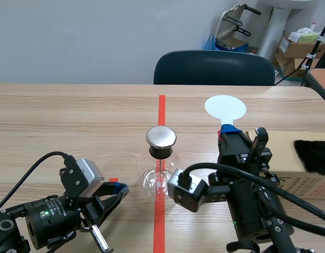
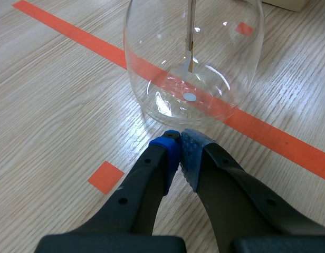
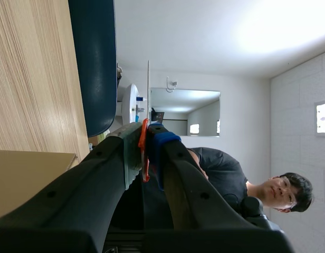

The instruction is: Do the electroscope experiment

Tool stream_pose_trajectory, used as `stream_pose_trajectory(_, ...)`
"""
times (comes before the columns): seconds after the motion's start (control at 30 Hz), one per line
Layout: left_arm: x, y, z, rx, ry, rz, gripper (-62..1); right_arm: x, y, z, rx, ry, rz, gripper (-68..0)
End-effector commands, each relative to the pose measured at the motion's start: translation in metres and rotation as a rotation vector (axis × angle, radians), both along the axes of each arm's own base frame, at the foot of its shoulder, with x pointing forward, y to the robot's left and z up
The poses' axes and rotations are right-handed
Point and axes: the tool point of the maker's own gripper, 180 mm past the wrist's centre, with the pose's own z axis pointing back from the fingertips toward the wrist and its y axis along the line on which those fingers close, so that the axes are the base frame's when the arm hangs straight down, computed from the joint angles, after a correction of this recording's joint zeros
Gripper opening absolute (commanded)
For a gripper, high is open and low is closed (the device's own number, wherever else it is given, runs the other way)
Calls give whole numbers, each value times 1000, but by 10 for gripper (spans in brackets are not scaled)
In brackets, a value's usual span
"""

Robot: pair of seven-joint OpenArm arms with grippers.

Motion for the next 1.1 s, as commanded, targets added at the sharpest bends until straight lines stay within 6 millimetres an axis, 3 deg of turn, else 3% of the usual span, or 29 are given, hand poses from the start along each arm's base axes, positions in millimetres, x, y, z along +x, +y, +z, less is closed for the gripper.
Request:
stream_pose_trajectory(0.0,3,-6,10,-33,-23,-3,-582,4,0,9,8,-34,6,-665)
stream_pose_trajectory(0.63,4,-5,10,-31,-26,0,-582,-25,72,3,-35,-12,439,-665)
stream_pose_trajectory(1.07,4,-5,10,-31,-26,0,-582,-32,81,1,-41,-9,504,-665)
